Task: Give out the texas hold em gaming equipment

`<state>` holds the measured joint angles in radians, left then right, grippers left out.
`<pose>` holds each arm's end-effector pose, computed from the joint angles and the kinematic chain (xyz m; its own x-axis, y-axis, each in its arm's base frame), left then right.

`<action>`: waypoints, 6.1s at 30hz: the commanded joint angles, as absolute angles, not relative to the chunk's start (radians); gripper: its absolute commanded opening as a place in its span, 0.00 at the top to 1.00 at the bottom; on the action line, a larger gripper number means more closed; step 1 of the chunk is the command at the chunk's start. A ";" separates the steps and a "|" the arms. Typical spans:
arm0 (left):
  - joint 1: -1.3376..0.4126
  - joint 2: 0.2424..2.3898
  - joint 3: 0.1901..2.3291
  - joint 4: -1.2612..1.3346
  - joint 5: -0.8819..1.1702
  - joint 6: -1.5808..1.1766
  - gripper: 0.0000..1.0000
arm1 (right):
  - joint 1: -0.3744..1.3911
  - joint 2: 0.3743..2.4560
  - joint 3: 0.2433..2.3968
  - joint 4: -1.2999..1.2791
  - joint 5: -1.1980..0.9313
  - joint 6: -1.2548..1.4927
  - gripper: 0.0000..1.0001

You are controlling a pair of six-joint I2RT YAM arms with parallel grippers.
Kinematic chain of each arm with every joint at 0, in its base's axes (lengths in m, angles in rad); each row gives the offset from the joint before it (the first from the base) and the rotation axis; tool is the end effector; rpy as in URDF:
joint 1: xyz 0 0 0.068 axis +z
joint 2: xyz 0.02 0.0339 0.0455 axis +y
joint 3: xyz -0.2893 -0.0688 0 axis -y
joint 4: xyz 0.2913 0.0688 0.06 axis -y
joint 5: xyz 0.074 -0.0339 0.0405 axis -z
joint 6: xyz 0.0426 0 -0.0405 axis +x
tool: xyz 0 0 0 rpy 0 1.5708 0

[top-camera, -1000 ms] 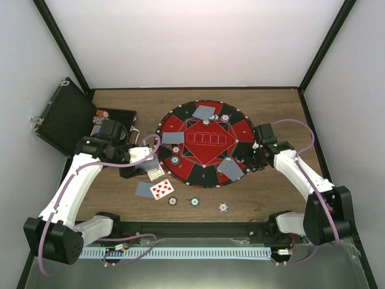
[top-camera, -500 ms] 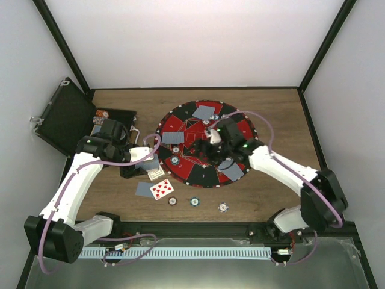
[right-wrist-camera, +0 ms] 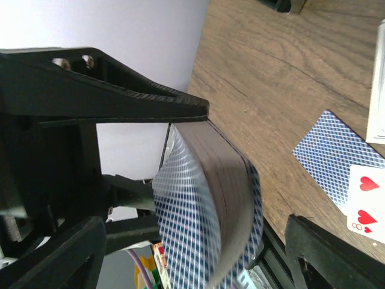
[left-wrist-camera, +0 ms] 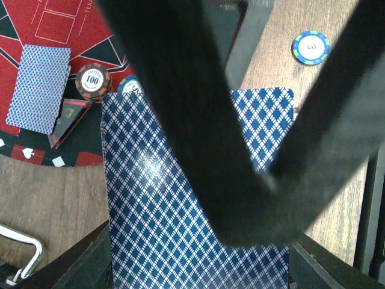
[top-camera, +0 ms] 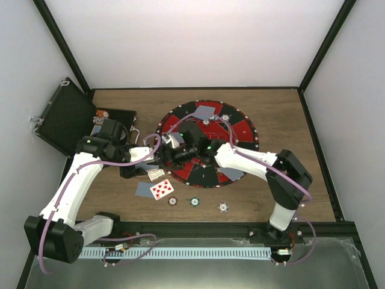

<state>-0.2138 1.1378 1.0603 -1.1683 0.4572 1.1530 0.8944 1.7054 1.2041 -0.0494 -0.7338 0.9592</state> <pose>0.2203 -0.0671 0.3070 -0.0759 0.8557 -0.5119 0.9796 0.1599 0.1221 0.2489 0.3556 0.2575 -0.9547 -0.2181 -0.2024 -0.2695 0.3455 0.8989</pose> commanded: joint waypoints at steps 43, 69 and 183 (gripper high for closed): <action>-0.210 1.116 1.077 -1.180 0.473 1.172 0.96 | 0.810 1.655 1.139 -0.017 -0.743 0.950 0.96; -0.210 1.107 1.083 -1.212 0.440 1.156 0.96 | 0.629 1.766 1.400 -0.442 0.217 0.057 0.99; -0.210 1.073 1.097 -1.212 0.443 1.169 0.96 | 0.842 1.886 1.249 0.105 -0.838 0.954 0.36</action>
<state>-0.2138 1.0916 1.0790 -1.2110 0.4198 1.1538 0.8673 1.9045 1.2606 0.1841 -0.8589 0.9970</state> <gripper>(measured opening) 0.613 0.667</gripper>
